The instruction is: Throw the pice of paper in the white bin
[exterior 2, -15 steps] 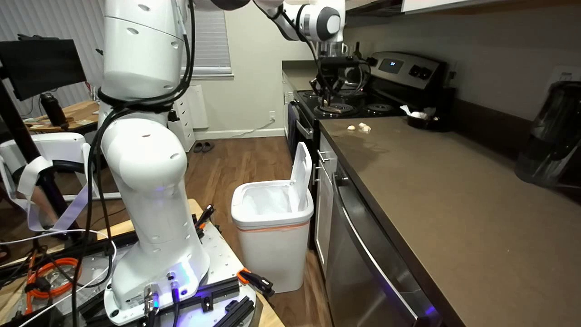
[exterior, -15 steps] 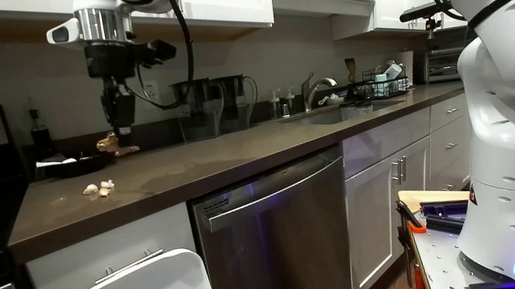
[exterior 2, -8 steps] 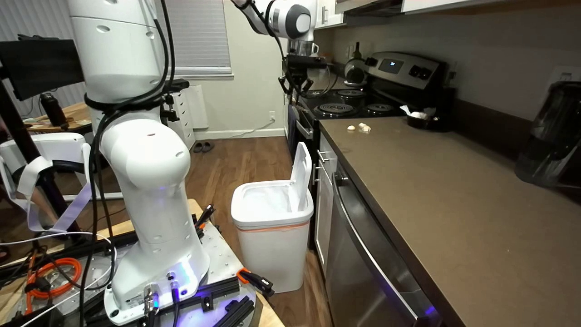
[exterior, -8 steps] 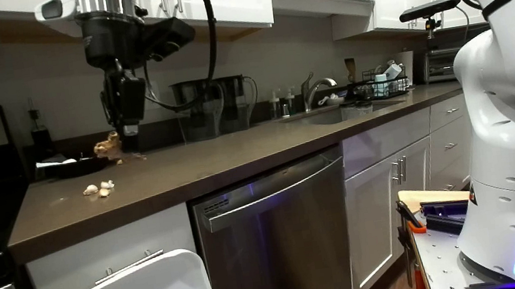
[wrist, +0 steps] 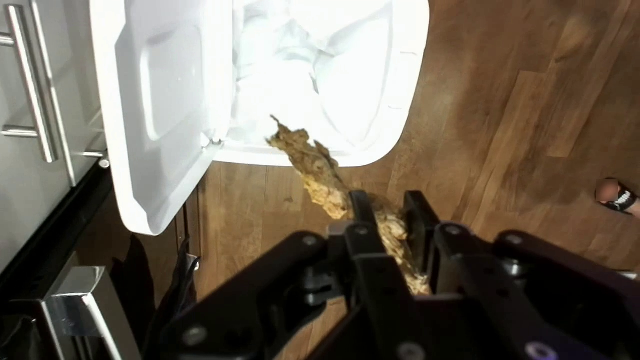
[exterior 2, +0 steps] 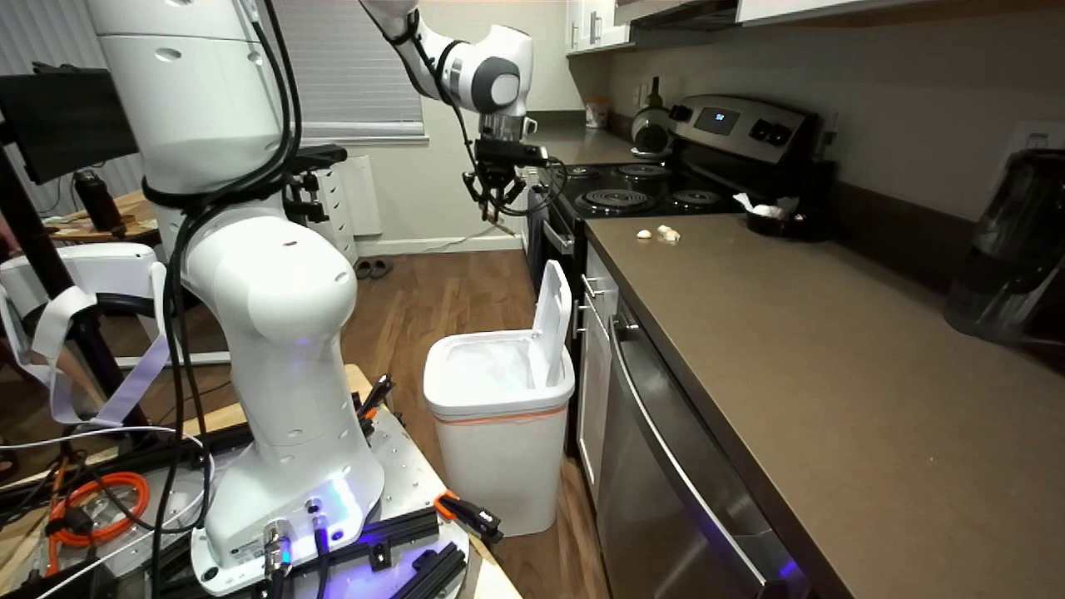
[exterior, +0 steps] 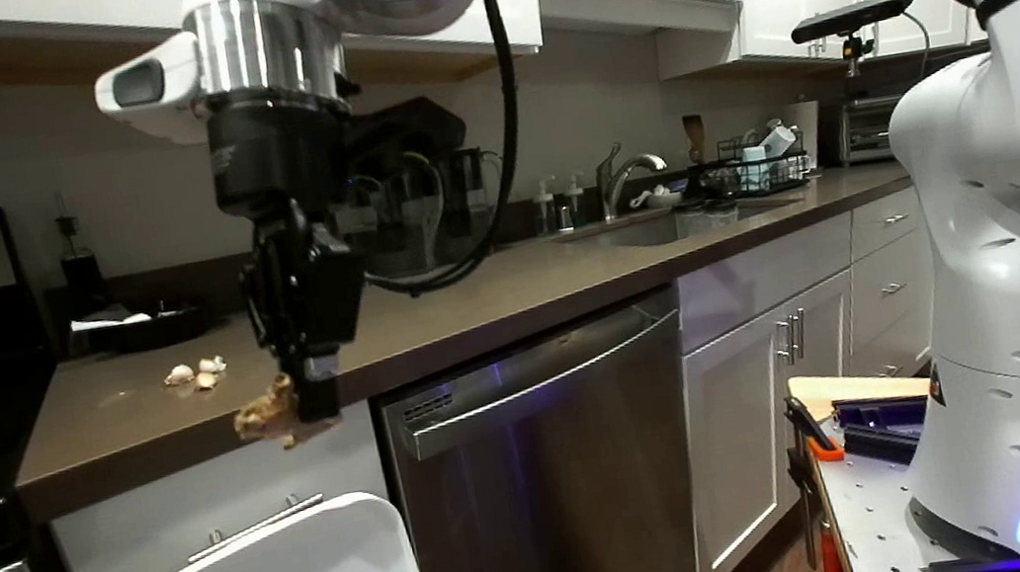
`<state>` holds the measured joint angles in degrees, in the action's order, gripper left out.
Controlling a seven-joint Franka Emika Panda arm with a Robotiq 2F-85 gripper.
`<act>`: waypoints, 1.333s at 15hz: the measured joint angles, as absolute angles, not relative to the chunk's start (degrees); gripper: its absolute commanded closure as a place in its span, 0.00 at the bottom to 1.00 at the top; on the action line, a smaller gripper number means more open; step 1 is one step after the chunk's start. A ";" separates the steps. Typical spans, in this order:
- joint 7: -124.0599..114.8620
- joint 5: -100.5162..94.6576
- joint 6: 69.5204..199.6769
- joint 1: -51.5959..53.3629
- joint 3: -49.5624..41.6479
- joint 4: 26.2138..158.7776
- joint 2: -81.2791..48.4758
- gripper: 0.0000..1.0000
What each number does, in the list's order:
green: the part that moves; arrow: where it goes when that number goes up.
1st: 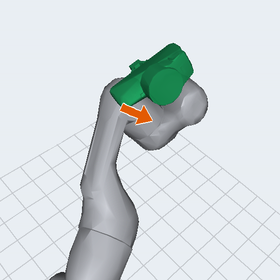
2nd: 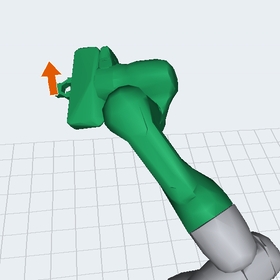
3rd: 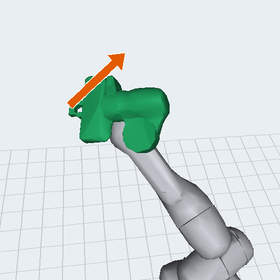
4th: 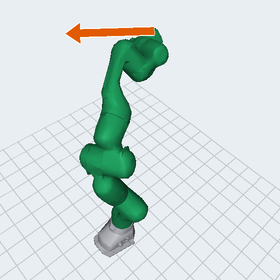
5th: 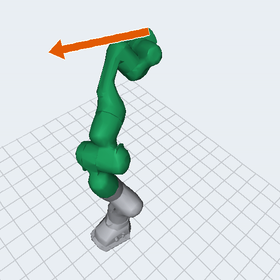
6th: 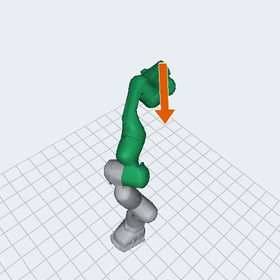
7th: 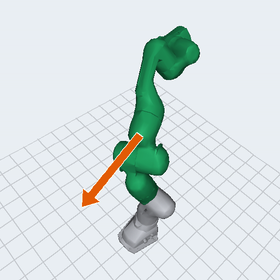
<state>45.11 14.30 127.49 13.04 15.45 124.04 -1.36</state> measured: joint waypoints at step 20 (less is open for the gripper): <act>45.12 18.59 134.45 15.81 15.01 130.40 -0.67 0.00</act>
